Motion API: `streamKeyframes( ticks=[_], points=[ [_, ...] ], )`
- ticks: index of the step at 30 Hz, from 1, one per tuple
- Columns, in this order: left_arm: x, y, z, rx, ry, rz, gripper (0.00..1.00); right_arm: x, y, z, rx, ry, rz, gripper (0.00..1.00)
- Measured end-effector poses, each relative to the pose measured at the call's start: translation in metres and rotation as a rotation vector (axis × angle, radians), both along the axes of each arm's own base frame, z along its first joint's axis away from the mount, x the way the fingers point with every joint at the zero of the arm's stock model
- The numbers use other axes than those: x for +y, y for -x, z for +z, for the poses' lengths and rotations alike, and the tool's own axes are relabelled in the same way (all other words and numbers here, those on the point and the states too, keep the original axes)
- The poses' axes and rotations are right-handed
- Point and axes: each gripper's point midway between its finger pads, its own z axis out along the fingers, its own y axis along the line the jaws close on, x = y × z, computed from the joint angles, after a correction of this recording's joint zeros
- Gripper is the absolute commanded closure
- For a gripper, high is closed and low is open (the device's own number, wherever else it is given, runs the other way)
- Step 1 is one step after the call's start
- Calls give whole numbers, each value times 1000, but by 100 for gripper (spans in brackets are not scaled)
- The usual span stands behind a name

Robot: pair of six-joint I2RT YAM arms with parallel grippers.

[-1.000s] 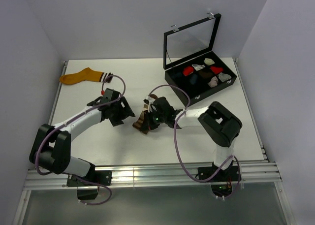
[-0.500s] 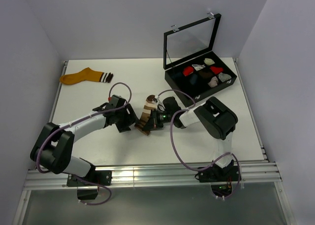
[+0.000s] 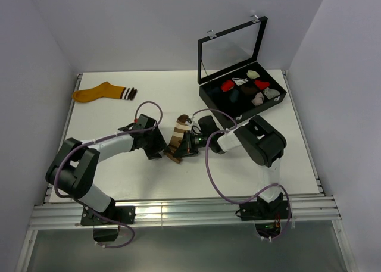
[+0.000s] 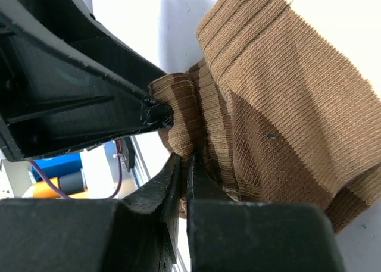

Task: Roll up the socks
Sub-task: Roll the sock at the center of the board.

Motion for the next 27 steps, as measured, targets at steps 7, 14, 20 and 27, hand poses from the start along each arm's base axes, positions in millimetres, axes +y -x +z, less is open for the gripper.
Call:
streamKeyframes(
  ticks=[7, 14, 20, 27],
  points=[
    [-10, -10, -5, 11, -9, -17, 67, -1, -2, -1, -5, 20, 5, 85],
    [-17, -18, -6, 30, -34, -53, 66, -9, -8, 7, -151, 134, -26, 63],
    [-18, -21, -7, 60, -70, -91, 63, -9, -6, 28, -447, 325, -57, 56],
    [-18, -24, -7, 84, -103, -129, 60, 2, 11, 28, -750, 551, -3, 54]
  ],
)
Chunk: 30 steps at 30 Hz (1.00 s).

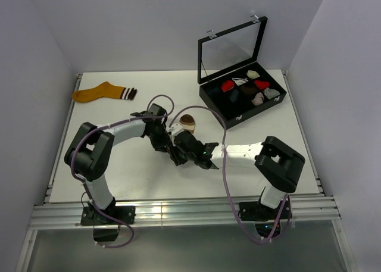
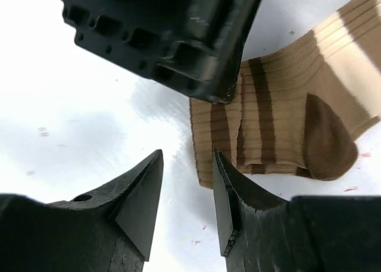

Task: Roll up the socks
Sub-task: Roll the sock at the center of the board.

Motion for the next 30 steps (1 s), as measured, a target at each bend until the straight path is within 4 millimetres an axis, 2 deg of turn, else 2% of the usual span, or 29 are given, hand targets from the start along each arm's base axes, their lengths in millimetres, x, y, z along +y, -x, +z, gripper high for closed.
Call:
streamKeyframes(
  ticks=[7, 13, 15, 16, 19, 20, 25, 30],
  points=[
    [1, 0, 0, 7, -15, -24, 59, 5, -11, -9, -160, 169, -13, 54],
    [0, -2, 0, 1, -19, -38, 57, -1, -23, -32, -215, 285, -41, 57],
    [0, -3, 0, -3, -20, -44, 55, -2, -25, -34, -225, 294, -46, 62],
    [0, -4, 1, -6, -20, -49, 54, -2, -25, -34, -230, 296, -48, 74],
    [0, -6, 2, -15, -27, -58, 47, -1, -25, -33, -238, 294, -50, 97],
    [2, -7, 2, -17, -33, -57, 43, 0, -25, -33, -238, 290, -48, 100],
    [9, -13, 5, -25, -46, -36, 33, 4, -23, -32, -185, 237, -23, 100],
    [34, -27, 21, -73, -34, 58, 25, 16, -19, -30, -27, 106, 31, 100]
  ],
)
